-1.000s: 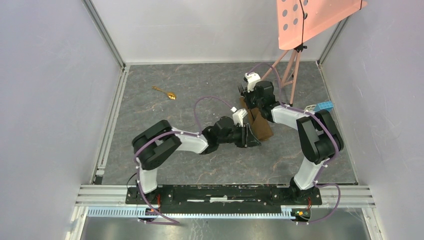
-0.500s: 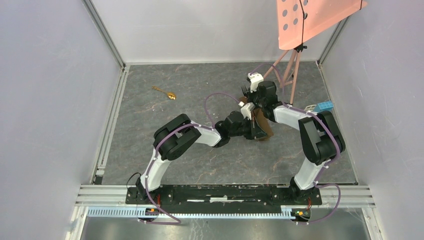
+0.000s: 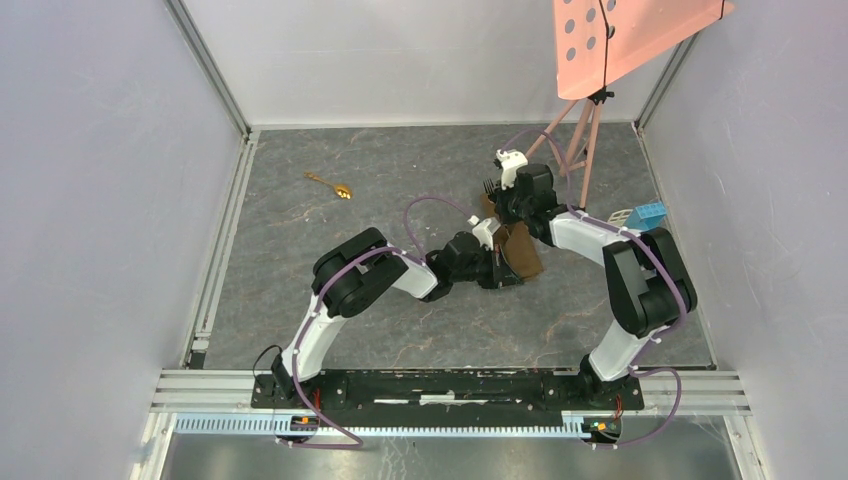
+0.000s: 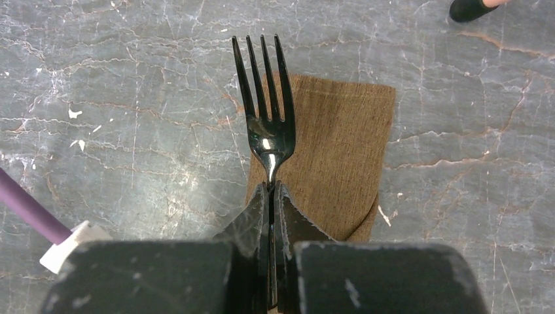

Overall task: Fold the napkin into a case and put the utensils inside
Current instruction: Insert the fork into the folded napkin.

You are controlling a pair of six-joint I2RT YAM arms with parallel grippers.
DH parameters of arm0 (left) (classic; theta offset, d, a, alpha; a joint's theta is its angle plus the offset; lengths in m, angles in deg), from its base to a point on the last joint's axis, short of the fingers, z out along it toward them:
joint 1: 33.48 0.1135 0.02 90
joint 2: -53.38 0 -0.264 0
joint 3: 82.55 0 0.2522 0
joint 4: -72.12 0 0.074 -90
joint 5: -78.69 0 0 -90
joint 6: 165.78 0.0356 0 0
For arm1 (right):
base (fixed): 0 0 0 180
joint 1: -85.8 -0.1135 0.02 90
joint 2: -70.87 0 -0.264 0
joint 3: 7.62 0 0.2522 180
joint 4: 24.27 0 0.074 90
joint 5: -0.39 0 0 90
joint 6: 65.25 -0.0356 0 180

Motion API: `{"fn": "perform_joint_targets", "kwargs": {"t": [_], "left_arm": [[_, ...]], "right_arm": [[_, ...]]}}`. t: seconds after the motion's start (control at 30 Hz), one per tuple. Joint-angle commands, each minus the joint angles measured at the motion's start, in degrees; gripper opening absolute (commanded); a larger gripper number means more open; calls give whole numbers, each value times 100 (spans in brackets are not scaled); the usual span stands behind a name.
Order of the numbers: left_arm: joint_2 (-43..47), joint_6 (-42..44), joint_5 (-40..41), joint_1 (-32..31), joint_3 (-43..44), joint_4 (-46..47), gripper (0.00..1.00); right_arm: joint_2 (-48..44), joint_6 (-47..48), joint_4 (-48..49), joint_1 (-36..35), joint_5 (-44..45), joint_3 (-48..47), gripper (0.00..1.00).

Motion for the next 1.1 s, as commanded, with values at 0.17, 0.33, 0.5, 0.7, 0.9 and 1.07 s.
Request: {"fn": "perform_joint_targets", "kwargs": {"t": [0.17, 0.33, 0.5, 0.7, 0.9, 1.07], "left_arm": [[-171, -252, 213, 101, -101, 118, 2], [-152, -299, 224, 105, -205, 227, 2], [-152, -336, 207, 108, -234, 293, 2], [-154, -354, 224, 103, -242, 305, 2], [-212, -404, 214, 105, -227, 339, 2], [-221, -401, 198, 100, -207, 313, 2]], "right_arm": [[-363, -283, -311, -31, -121, 101, 0], [-401, -485, -375, -31, -57, 290, 0], [-373, -796, -411, -30, 119, 402, 1], [-114, -1225, -520, -31, 175, 253, 5], [73, -1654, -595, -31, 104, 158, 5], [160, -1817, -583, -30, 133, 176, 11]]}}
